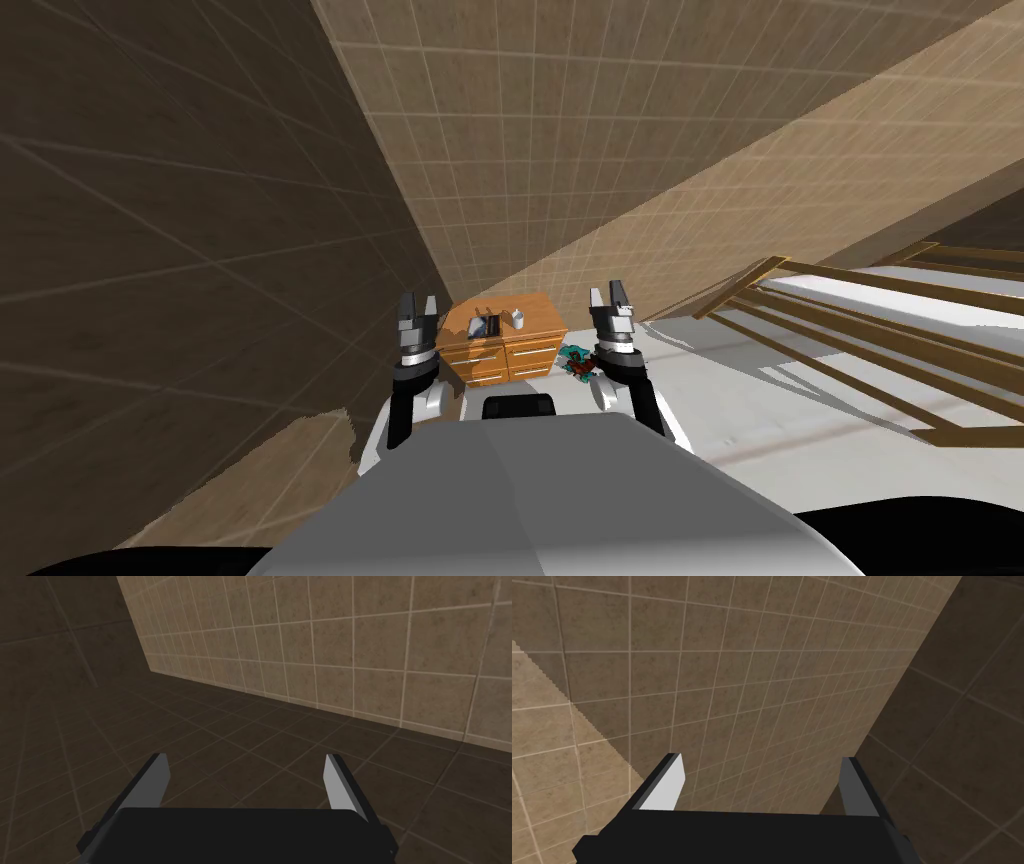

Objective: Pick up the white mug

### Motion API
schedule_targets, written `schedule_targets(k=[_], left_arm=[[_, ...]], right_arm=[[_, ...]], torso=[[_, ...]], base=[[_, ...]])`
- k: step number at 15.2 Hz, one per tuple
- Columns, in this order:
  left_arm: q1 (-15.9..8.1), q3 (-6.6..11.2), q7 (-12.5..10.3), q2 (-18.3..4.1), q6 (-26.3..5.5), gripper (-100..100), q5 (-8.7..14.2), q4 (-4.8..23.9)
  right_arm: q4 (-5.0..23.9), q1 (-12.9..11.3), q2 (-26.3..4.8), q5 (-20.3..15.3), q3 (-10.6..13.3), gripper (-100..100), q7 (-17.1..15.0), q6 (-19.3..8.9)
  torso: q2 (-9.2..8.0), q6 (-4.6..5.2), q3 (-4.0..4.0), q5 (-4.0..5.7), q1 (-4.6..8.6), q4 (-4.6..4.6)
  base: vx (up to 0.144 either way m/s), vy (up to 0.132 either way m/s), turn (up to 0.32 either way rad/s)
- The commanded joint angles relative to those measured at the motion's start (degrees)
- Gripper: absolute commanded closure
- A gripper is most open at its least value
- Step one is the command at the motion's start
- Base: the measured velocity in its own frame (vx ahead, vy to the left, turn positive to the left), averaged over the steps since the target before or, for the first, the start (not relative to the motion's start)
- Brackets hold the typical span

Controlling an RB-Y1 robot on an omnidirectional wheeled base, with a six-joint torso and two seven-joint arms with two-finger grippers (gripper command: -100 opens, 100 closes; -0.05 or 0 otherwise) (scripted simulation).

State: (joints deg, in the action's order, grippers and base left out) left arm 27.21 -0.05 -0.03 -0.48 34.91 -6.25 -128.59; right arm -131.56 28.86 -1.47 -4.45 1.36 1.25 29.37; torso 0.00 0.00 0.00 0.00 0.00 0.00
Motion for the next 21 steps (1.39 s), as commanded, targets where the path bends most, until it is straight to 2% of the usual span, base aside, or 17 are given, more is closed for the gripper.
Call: schedule_targets(k=[1, 2, 3, 10, 11, 13, 16, 18, 19, 21], left_arm=[[0.0, 0.0, 0.0, 0.0, 0.0, 0, 0.0, 0.0], [0.0, 0.0, 0.0, 0.0, 0.0, 0, 0.0, 0.0], [0.0, 0.0, 0.0, 0.0, 0.0, 0, 0.0, 0.0], [0.0, 0.0, 0.0, 0.0, 0.0, 0, 0.0, 0.0], [0.0, 0.0, 0.0, 0.0, 0.0, 0, 0.0, 0.0], [0.0, 0.0, 0.0, 0.0, 0.0, 0, 0.0, 0.0], [0.0, 0.0, 0.0, 0.0, 0.0, 0, 0.0, 0.0], [0.0, 0.0, 0.0, 0.0, 0.0, 0, 0.0, 0.0], [0.0, 0.0, 0.0, 0.0, 0.0, 0, 0.0, 0.0], [0.0, 0.0, 0.0, 0.0, 0.0, 0, 0.0, 0.0]], right_arm=[[0.2, 0.0, -1.8, 0.0, 0.2, -100, 0.0, -0.5], [0.5, 0.0, -3.4, 0.0, 0.4, -100, -0.1, -1.0], [0.5, 0.0, -3.4, 0.0, 0.4, -100, -0.1, -1.0], [2.0, -0.2, -12.6, 0.0, 1.6, -100, -0.3, -4.6], [2.5, -0.3, -14.1, 0.0, 2.1, -100, -0.3, -5.7], [2.5, -0.3, -15.4, 0.0, 2.1, -100, -0.3, -5.7], [3.6, -0.4, -19.9, 0.1, 3.0, -100, -0.5, -8.4], [3.6, -0.4, -21.8, 0.1, 3.0, -100, -0.5, -8.4], [4.2, -0.4, -23.5, 0.2, 3.6, -100, -0.6, -9.8], [4.2, -0.4, -25.2, 0.2, 3.6, -100, -0.6, -9.8]], torso=[[0.0, 0.0, 0.0, 0.0, 0.0, 0.0], [0.0, -0.02, 0.0, 0.0, 0.03, 0.0], [0.0, -0.03, 0.0, 0.01, 0.08, 0.0], [0.0, -0.03, 0.0, 0.04, 0.22, 0.0], [-0.01, -0.02, 0.01, 0.05, 0.21, 0.0], [-0.02, -0.03, 0.01, 0.04, 0.2, 0.0], [-0.01, -0.03, 0.01, 0.03, 0.16, 0.0], [-0.01, -0.03, 0.0, 0.04, 0.19, 0.0], [0.0, -0.01, 0.0, 0.04, 0.18, 0.0], [0.0, -0.03, 0.0, 0.04, 0.19, 0.0]], base=[[0.0, -0.007, 0.068], [-0.001, -0.022, 0.164], [-0.001, -0.028, 0.126], [-0.004, -0.039, 0.177], [-0.01, -0.039, 0.241], [-0.009, -0.033, 0.135], [-0.012, -0.029, 0.19], [-0.011, -0.037, 0.171], [-0.012, -0.033, 0.226], [-0.012, -0.033, 0.165]])
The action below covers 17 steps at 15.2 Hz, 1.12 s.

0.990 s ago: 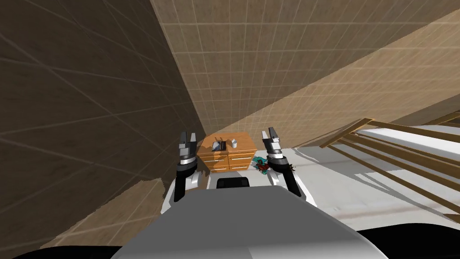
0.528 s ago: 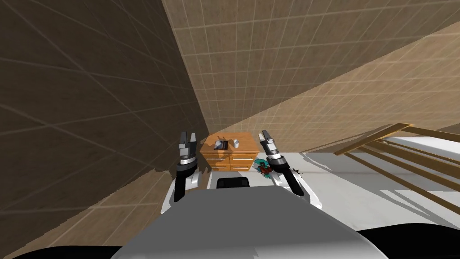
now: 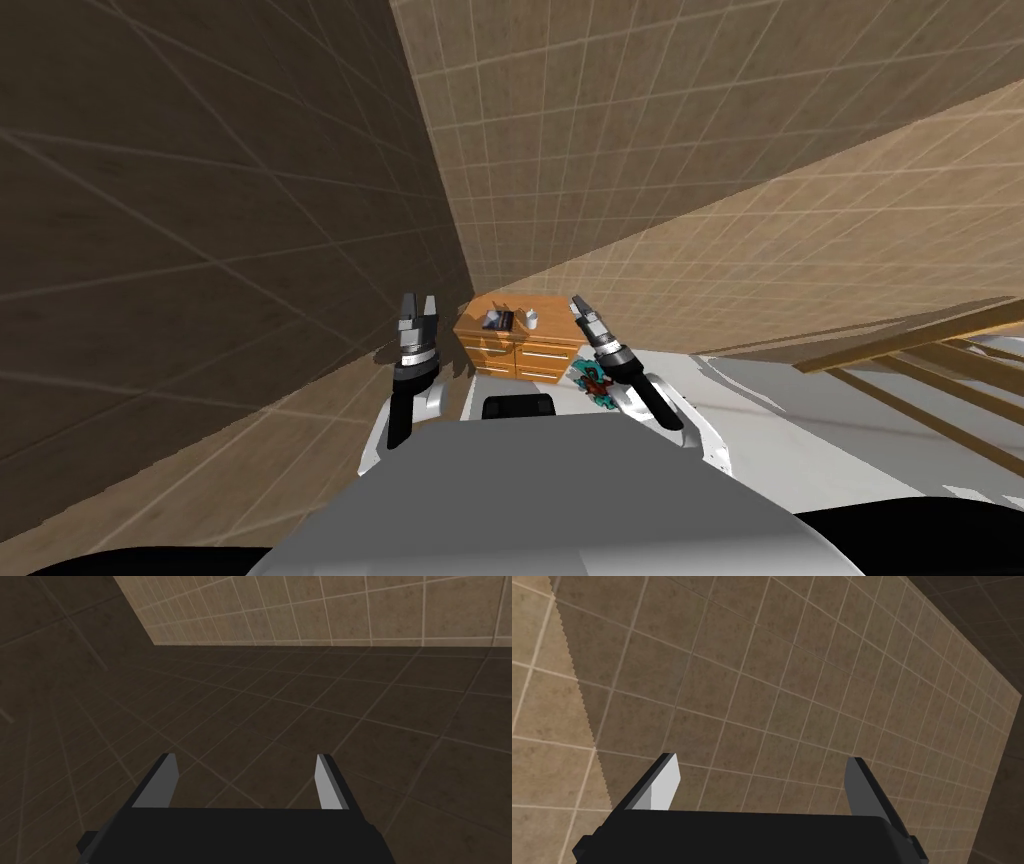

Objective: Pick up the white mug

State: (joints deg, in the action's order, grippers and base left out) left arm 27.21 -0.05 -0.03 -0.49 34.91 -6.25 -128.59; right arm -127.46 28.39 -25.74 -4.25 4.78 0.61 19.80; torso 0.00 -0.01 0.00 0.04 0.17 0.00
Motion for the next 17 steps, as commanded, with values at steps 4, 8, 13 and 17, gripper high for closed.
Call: schedule_targets(k=[4, 8, 13, 17], left_arm=[[0.0, 0.0, 0.0, 0.0, 0.0, 0, 0.0, 0.0], [0.0, 0.0, 0.0, 0.0, 0.0, 0, 0.0, 0.0], [0.0, 0.0, 0.0, 0.0, 0.0, 0, 0.0, 0.0], [0.0, 0.0, 0.0, 0.0, 0.0, 0, 0.0, 0.0]], right_arm=[[1.3, 0.1, -6.5, 0.2, 1.3, -100, -0.2, -3.2], [1.9, 0.2, -11.1, 0.3, 2.0, -100, -0.3, -4.8], [3.1, 0.4, -17.2, 0.6, 3.3, -100, -0.5, -7.9], [3.7, 0.5, -21.7, 0.8, 4.0, -100, -0.6, -9.5]], torso=[[0.01, 0.0, -0.01, 0.0, -0.01, 0.0], [0.02, -0.04, -0.01, -0.01, -0.02, -0.01], [0.05, 0.01, -0.03, 0.0, -0.01, -0.01], [0.06, 0.03, -0.04, -0.01, -0.05, -0.01]], base=[[-0.011, -0.029, 0.199], [-0.011, -0.031, 0.216], [-0.008, -0.029, 0.205], [-0.005, -0.02, 0.143]])
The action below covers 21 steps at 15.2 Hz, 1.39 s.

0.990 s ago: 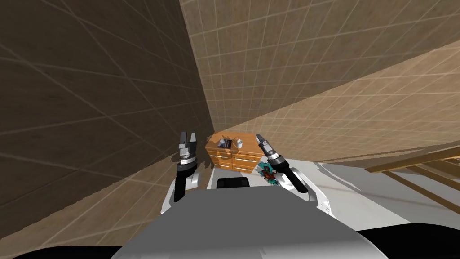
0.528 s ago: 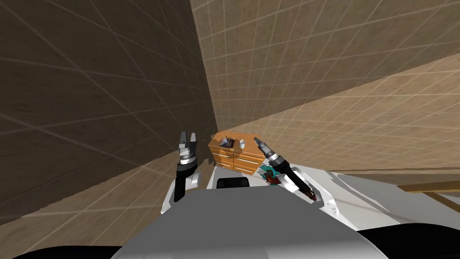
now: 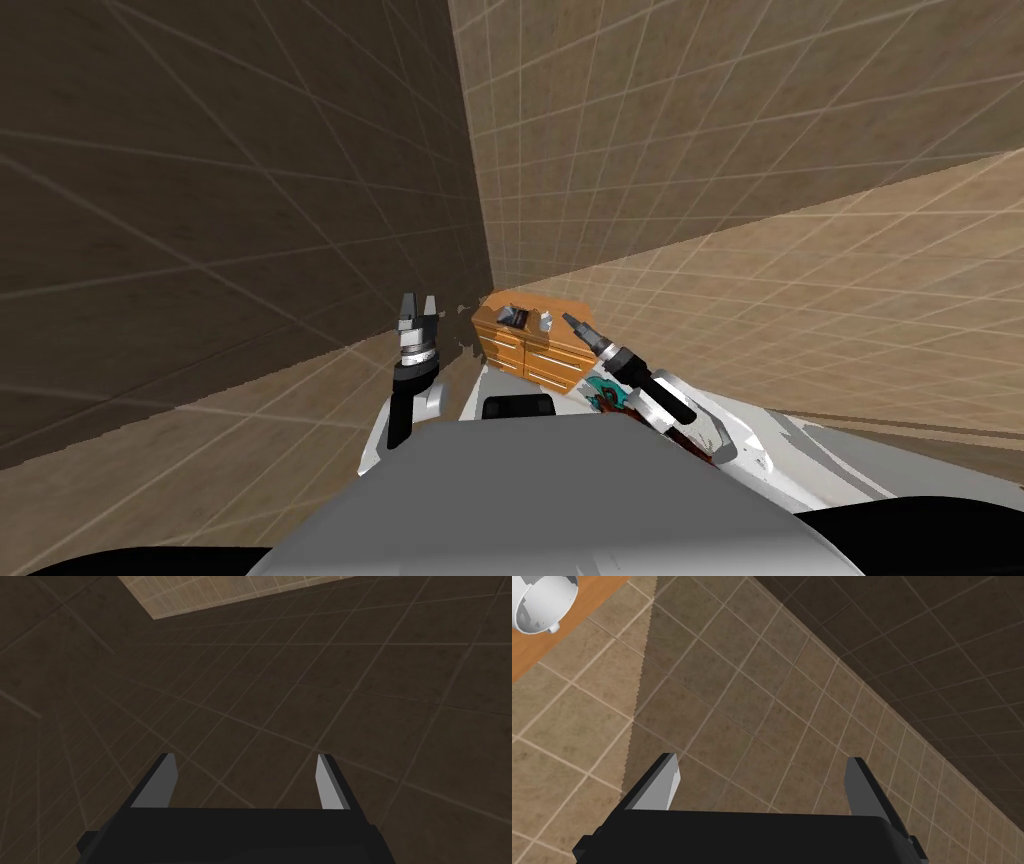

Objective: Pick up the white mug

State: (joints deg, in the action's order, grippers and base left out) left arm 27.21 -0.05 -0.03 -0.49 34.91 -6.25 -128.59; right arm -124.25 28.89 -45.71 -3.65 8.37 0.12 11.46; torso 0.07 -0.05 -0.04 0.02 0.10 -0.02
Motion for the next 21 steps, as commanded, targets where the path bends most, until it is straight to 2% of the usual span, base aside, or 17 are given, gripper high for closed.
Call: schedule_targets(k=[1, 2, 3, 5, 6, 8, 9, 11, 12, 14, 15, 20, 21], left_arm=[[0.0, 0.0, 0.0, 0.0, 0.0, 0, 0.0, 0.0], [0.0, 0.0, 0.0, 0.0, 0.0, 0, 0.0, 0.0], [0.0, 0.01, 0.0, 0.0, 0.0, 0, 0.0, 0.0], [0.0, 0.0, 0.0, 0.0, 0.0, 0, 0.0, 0.0], [0.0, 0.01, 0.0, 0.0, 0.0, 0, 0.0, 0.0], [0.0, 0.0, 0.0, 0.0, 0.0, 0, 0.0, 0.0], [0.0, 0.01, 0.0, 0.0, 0.0, 0, 0.0, 0.0], [0.0, 0.0, 0.0, 0.0, 0.0, 0, 0.0, 0.0], [0.0, 0.01, 0.0, 0.0, 0.0, 0, 0.0, 0.0], [0.0, 0.0, 0.0, 0.0, 0.0, 0, 0.0, 0.0], [0.0, 0.01, 0.0, 0.0, 0.0, 0, 0.0, 0.0], [0.0, 0.0, 0.0, 0.0, 0.0, 0, 0.0, 0.0], [0.0, 0.01, 0.0, 0.0, 0.0, 0, 0.0, 0.0]], right_arm=[[0.5, 0.0, -2.9, 0.2, 0.4, -100, -0.1, -1.2], [0.5, 0.0, -3.5, 0.2, 0.4, -100, -0.1, -1.2], [1.1, 0.2, -5.3, 0.4, 1.2, -100, -0.3, -2.7], [1.1, 0.2, -7.4, 0.4, 1.2, -100, -0.3, -2.7], [1.6, 0.4, -8.9, 0.6, 1.9, -100, -0.4, -4.2], [1.6, 0.4, -11.3, 0.6, 1.9, -100, -0.4, -4.2], [2.1, 0.7, -12.7, 0.9, 2.7, -100, -0.5, -5.7], [2.1, 0.7, -15.1, 0.9, 2.7, -100, -0.5, -5.7], [2.6, 0.9, -16.6, 1.2, 3.5, -100, -0.7, -7.2], [2.6, 0.9, -18.9, 1.2, 3.5, -100, -0.7, -7.2], [3.1, 1.3, -20.3, 1.5, 4.3, -100, -0.8, -8.6], [3.5, 1.6, -26.3, 1.8, 5.1, -100, -0.9, -9.9], [3.9, 2.0, -28.0, 2.2, 5.9, -100, -1.1, -11.2]], torso=[[0.0, 0.0, 0.0, 0.0, 0.0, 0.0], [0.01, 0.01, 0.0, 0.0, 0.01, 0.0], [0.01, 0.04, -0.01, 0.0, 0.02, 0.0], [0.03, 0.03, -0.02, 0.0, 0.03, -0.01], [0.03, 0.05, -0.02, 0.0, 0.02, 0.0], [0.06, 0.01, -0.03, 0.0, 0.02, -0.01], [0.06, 0.05, -0.03, 0.0, 0.01, -0.01], [0.08, 0.01, -0.04, 0.0, 0.0, -0.02], [0.07, 0.06, -0.04, 0.0, 0.0, -0.01], [0.08, 0.01, -0.05, -0.01, -0.03, -0.02], [0.08, 0.05, -0.05, -0.01, -0.03, -0.02], [0.13, 0.0, -0.08, -0.02, -0.07, -0.03], [0.12, 0.04, -0.07, -0.02, -0.07, -0.02]], base=[[-0.006, -0.02, 0.305], [-0.004, -0.022, 0.129], [-0.002, -0.021, 0.27], [0.0, -0.023, 0.172], [0.001, -0.015, 0.314], [0.003, -0.02, 0.203], [0.003, -0.012, 0.324], [0.004, -0.019, 0.186], [0.004, -0.009, 0.255], [0.006, -0.011, 0.195], [0.008, -0.005, 0.268], [0.012, -0.006, 0.218], [0.014, 0.002, 0.276]])
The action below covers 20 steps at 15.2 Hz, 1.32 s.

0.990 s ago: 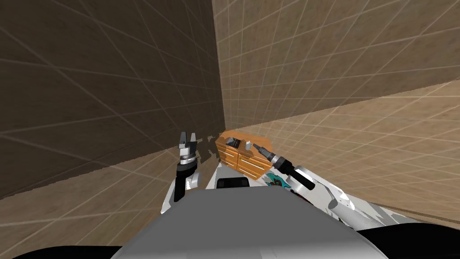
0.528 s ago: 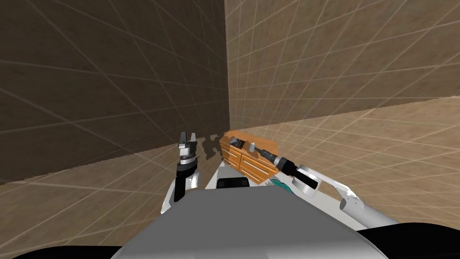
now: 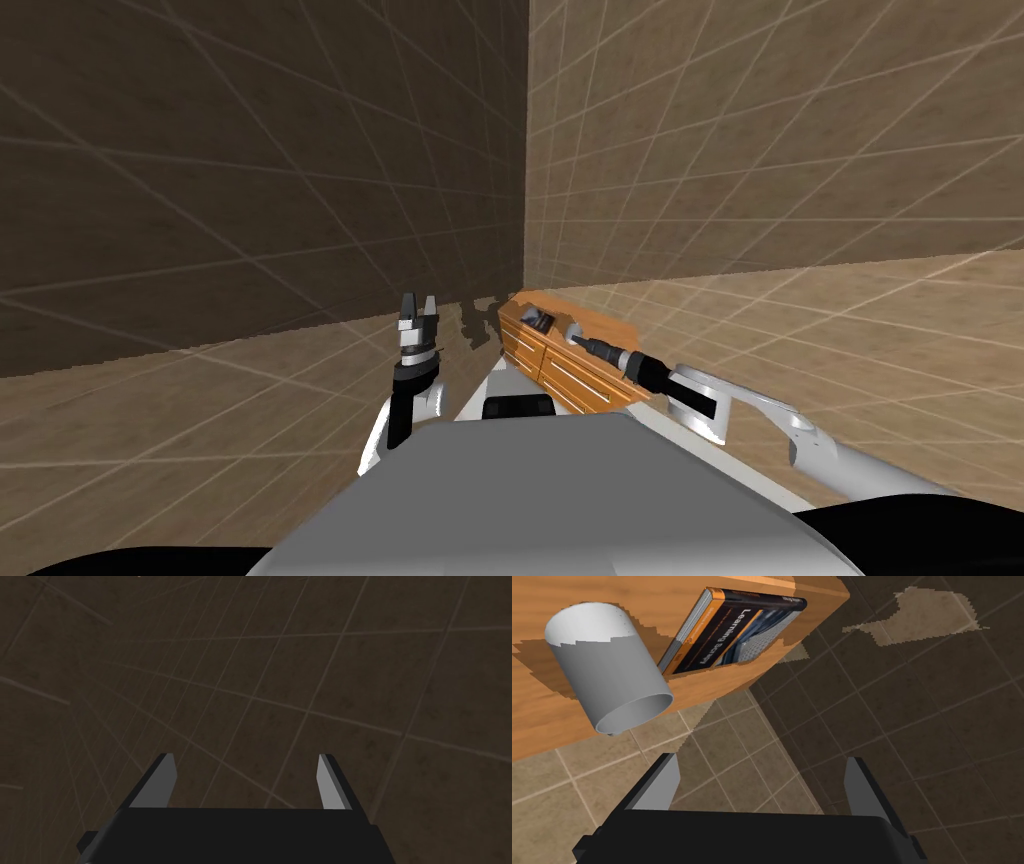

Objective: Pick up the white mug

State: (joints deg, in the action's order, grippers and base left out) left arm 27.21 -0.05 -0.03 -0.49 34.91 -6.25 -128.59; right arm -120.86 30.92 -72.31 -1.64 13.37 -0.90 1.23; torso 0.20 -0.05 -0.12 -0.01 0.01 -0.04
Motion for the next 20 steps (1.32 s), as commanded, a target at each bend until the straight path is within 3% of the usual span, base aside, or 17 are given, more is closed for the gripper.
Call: schedule_targets(k=[1, 10, 20], left_arm=[[0.0, 0.0, 0.0, 0.0, 0.0, 0, 0.0, 0.0], [0.0, 0.0, 0.0, 0.0, 0.0, 0, 0.0, 0.0], [0.0, 0.0, 0.0, 0.0, 0.0, 0, 0.0, 0.0]], right_arm=[[0.5, 0.0, -2.9, 0.1, 0.9, -100, 0.0, -1.0], [1.5, 1.5, -13.2, 1.3, 3.5, -100, -0.4, -4.4], [2.5, 5.0, -26.7, 3.6, 8.3, -100, -1.1, -8.7]], torso=[[0.0, 0.0, 0.0, 0.0, 0.0, 0.0], [0.08, 0.02, -0.05, -0.01, -0.03, -0.02], [0.17, 0.01, -0.1, -0.01, -0.06, -0.04]], base=[[0.017, 0.0, 0.296], [0.021, -0.001, 0.229], [0.039, -0.001, 0.267]])
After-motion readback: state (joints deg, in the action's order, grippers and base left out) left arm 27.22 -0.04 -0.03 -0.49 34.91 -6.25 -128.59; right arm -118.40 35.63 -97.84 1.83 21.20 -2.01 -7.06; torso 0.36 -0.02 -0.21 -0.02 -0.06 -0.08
